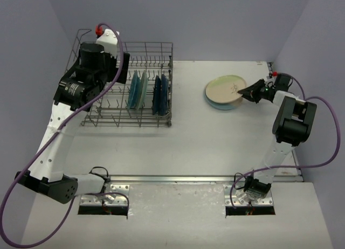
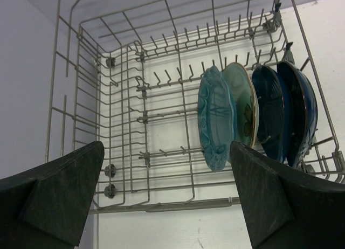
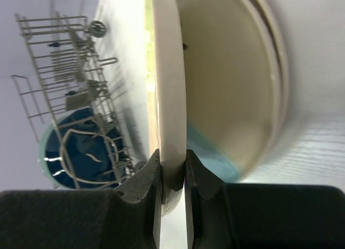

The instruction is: Unload the plates from the dish rack

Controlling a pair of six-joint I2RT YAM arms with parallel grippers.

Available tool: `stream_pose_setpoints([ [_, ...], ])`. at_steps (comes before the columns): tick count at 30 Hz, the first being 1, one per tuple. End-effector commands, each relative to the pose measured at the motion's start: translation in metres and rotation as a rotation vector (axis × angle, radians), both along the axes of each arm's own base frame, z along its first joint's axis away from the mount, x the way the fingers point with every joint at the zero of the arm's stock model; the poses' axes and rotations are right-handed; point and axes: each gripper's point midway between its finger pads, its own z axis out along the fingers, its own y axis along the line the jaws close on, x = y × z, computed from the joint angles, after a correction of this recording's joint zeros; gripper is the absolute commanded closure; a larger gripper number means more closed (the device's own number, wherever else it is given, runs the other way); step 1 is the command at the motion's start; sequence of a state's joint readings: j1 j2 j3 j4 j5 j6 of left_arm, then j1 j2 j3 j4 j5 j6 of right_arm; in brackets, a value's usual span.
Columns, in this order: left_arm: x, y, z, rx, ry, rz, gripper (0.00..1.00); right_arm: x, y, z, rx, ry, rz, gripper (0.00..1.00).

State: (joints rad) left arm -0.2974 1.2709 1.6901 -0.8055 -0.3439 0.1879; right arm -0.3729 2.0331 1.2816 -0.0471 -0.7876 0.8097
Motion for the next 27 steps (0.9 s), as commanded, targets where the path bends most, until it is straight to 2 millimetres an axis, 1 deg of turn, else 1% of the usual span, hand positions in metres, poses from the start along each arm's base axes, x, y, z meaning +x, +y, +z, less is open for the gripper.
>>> stream_pose_setpoints([
  [1,-0.005,-0.001,0.008,-0.061,-0.039,-0.018,0.00,-0.002,-0.013,0.001,-0.154,-0.016,0.037,0.91],
  [5,-0.004,-0.002,0.004,-0.070,-0.029,-0.026,0.00,-0.005,-0.021,-0.004,-0.237,-0.005,0.042,0.81],
  [8,-0.006,-0.002,-0.005,-0.069,-0.012,-0.029,0.00,-0.007,-0.030,-0.010,-0.308,0.029,0.038,0.75],
  [9,-0.006,-0.002,-0.007,-0.071,-0.012,-0.029,0.00,-0.007,-0.029,-0.010,-0.325,0.040,0.044,0.73],
  [10,-0.007,-0.001,-0.008,-0.072,-0.011,-0.028,0.00,-0.008,-0.032,-0.012,-0.364,0.053,0.044,0.71],
  [12,-0.008,-0.001,-0.009,-0.074,-0.009,-0.028,0.00,-0.007,-0.035,-0.013,-0.422,0.068,0.047,0.68],
  [14,-0.010,0.000,-0.011,-0.074,-0.007,-0.025,0.00,-0.005,-0.034,-0.012,-0.479,0.077,0.056,0.59],
  [17,-0.011,0.001,-0.013,-0.077,-0.004,-0.026,0.00,-0.001,-0.035,-0.008,-0.573,0.070,0.058,0.53],
  [18,-0.012,0.001,-0.014,-0.078,-0.003,-0.026,0.00,0.001,-0.035,-0.006,-0.611,0.060,0.068,0.53],
  [21,-0.013,0.002,-0.014,-0.078,-0.003,-0.024,0.00,0.007,-0.028,-0.004,-0.719,0.044,0.095,0.53],
  [23,-0.014,0.002,-0.016,-0.077,0.000,-0.024,0.00,0.012,-0.020,-0.003,-0.760,0.031,0.126,0.53],
  [24,-0.014,0.002,-0.016,-0.077,0.000,-0.025,0.00,0.012,-0.021,-0.004,-0.779,0.040,0.130,0.53],
  [27,-0.015,0.003,-0.015,-0.077,-0.003,-0.023,0.00,0.016,-0.015,-0.009,-0.796,0.066,0.158,0.53],
])
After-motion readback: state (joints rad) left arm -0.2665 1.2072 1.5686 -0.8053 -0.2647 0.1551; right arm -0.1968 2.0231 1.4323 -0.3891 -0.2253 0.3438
